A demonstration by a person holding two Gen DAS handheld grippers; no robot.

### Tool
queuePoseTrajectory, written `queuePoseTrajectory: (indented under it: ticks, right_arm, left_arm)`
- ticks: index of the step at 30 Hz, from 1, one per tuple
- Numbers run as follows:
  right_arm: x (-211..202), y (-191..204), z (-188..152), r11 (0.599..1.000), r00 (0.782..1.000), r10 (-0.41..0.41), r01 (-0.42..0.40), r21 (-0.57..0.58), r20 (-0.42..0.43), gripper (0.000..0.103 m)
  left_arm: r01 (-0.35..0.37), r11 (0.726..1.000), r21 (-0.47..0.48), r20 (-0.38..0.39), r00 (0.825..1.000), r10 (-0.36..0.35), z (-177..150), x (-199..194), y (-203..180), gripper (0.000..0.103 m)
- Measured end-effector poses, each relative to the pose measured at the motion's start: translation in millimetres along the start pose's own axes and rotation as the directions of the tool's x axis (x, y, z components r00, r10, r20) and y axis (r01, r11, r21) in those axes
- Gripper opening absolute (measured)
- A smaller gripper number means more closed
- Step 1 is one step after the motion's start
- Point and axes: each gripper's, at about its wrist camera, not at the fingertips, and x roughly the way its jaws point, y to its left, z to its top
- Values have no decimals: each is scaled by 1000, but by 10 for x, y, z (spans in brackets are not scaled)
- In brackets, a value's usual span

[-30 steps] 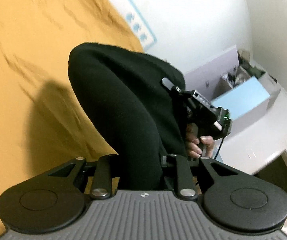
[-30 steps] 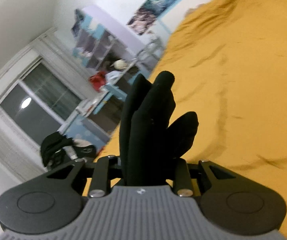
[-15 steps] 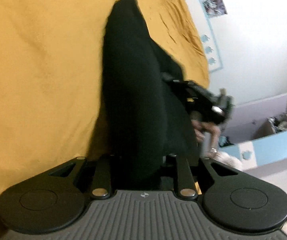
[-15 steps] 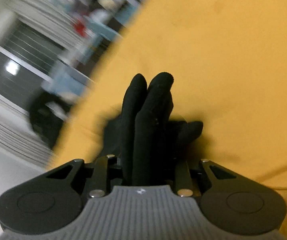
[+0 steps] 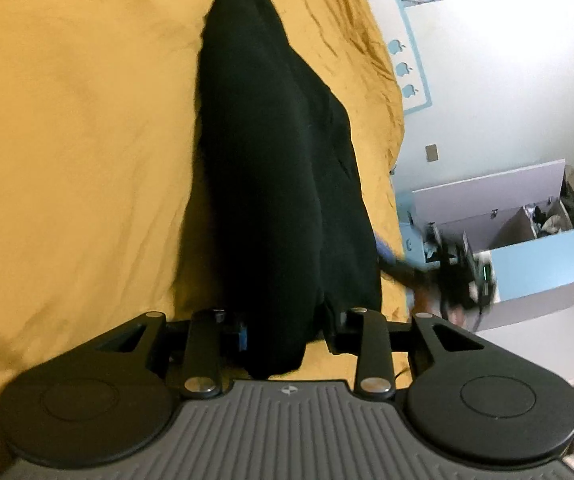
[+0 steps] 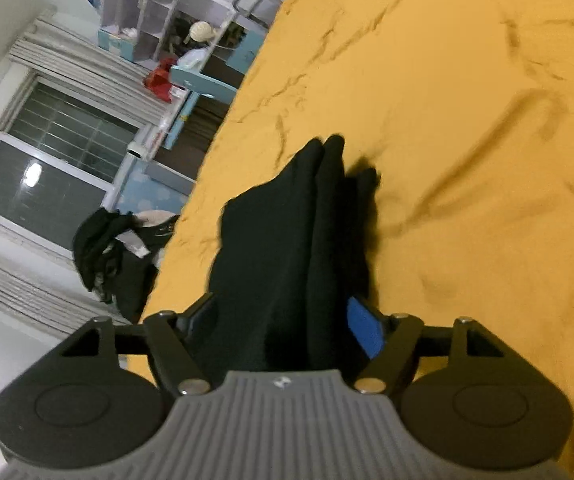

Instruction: Fold small clothes

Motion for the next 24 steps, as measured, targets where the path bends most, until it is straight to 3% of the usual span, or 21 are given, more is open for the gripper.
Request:
queuePoseTrajectory:
  ticks: [4,5,6,7,8,9,12,14,17,21,22,24]
  right_arm:
    - [-347,99,-500,998,997,-53,51,-35,-53,69]
    - [-359,116,-608,996,994,-80,76,-56,-77,68]
    - [-405,87,-703,991,990,-110,103,-83,-87,57]
    - [-386,119,-780,986,988,-132,122,-113,-85,33]
    - [-392,137,-835,979,983,-162,149,-141,-85,15]
    - [-397,134,-871,969,975,-203,186,-165,-90,5]
    - [-550,212,-853,974,981,-188,181,-137,-42,5]
    - [-606,234,-835,958,968,-249,239,-158,-44,5]
    - [-486,68,-932,937,936,-333,315,-153,-111,6]
    - [-506,-83,-992,937,929,-346,335,-93,-131,23]
    - [-564,-83,-986,939,931,-342,335,-75,-125,31]
    - [-716,-1,-988,937,935,-347,341,-77,-77,35]
  left_arm:
    - [5,997,-72,3,1000,-4,38,76,6,38]
    - [4,996,-84,12,1000,-3,17,58,54,31]
    - [3,995,-97,24,1000,-1,-7,28,102,30]
    - [-1,995,-99,33,999,4,-32,19,99,23]
    - [-1,995,-99,44,999,5,-48,-22,85,19]
    - [2,996,-90,54,999,3,-73,-58,26,19]
    - [-56,998,-6,52,997,56,-131,-141,-98,17]
    - [-141,989,40,12,990,141,-153,-77,-59,16]
    - [-142,989,36,-8,990,143,-138,-38,-2,16]
    - [-112,992,51,-50,992,114,-112,-154,-58,17]
    - [-107,993,53,-44,993,109,-119,-234,-82,18]
    - [-127,989,78,-1,992,127,-157,-406,-162,18]
